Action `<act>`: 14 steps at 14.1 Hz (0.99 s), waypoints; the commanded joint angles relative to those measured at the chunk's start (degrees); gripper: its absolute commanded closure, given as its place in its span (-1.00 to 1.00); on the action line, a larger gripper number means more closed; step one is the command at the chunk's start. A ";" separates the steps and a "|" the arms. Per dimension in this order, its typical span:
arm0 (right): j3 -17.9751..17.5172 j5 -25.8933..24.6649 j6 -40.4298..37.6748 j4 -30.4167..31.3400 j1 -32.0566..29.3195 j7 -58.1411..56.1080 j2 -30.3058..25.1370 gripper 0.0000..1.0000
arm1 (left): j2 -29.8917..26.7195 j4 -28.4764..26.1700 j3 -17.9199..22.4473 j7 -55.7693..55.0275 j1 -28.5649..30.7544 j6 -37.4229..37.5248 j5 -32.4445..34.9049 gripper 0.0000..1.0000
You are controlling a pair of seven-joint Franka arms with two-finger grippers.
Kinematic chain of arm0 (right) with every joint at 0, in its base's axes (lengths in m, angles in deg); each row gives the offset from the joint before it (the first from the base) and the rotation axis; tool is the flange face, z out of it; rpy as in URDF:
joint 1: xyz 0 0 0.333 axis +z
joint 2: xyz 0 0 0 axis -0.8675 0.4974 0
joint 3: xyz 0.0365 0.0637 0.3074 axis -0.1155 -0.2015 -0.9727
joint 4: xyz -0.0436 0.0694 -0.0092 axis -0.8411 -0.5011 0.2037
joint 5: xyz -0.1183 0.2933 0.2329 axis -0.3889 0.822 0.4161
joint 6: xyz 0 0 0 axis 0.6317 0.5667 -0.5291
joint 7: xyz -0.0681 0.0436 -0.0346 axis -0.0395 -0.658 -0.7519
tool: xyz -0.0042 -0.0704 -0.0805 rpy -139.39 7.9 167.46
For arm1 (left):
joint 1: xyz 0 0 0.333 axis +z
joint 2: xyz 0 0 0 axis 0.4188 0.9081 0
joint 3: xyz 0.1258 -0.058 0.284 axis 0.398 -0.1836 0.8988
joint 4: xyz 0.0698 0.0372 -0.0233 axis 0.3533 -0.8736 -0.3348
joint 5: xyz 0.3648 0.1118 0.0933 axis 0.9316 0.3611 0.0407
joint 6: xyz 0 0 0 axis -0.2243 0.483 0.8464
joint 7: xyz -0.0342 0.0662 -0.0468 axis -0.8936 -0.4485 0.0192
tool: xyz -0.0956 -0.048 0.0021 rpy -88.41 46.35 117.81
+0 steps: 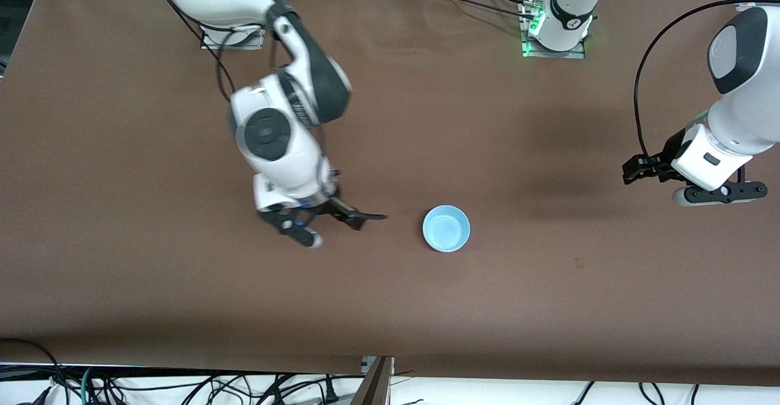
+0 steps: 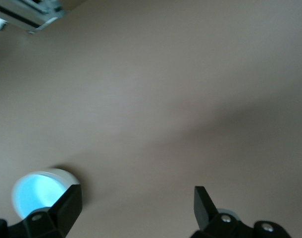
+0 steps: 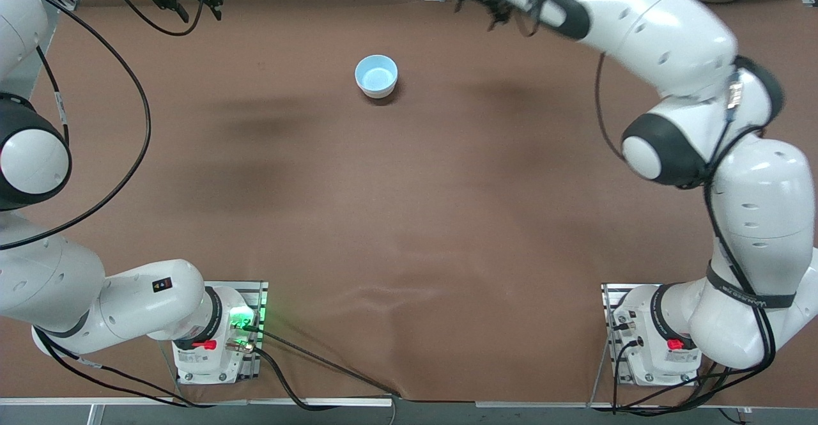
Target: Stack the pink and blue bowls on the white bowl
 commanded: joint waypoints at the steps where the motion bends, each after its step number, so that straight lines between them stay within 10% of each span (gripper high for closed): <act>1: -1.00 0.04 -5.69 10.77 -5.01 -14.49 -11.96 -1.00 | 2.60 4.04 -0.29 3.97 0.24 0.37 -1.11 -1.00; 8: 7.43 -4.86 -10.80 34.60 -6.78 -40.45 -37.02 -1.00 | 4.97 8.78 0.06 14.28 0.06 1.08 -0.32 -1.00; 14: 8.76 -8.83 -9.84 35.78 -6.78 -42.92 -39.07 -1.00 | 6.64 11.07 0.06 13.84 0.06 1.08 -0.31 -1.00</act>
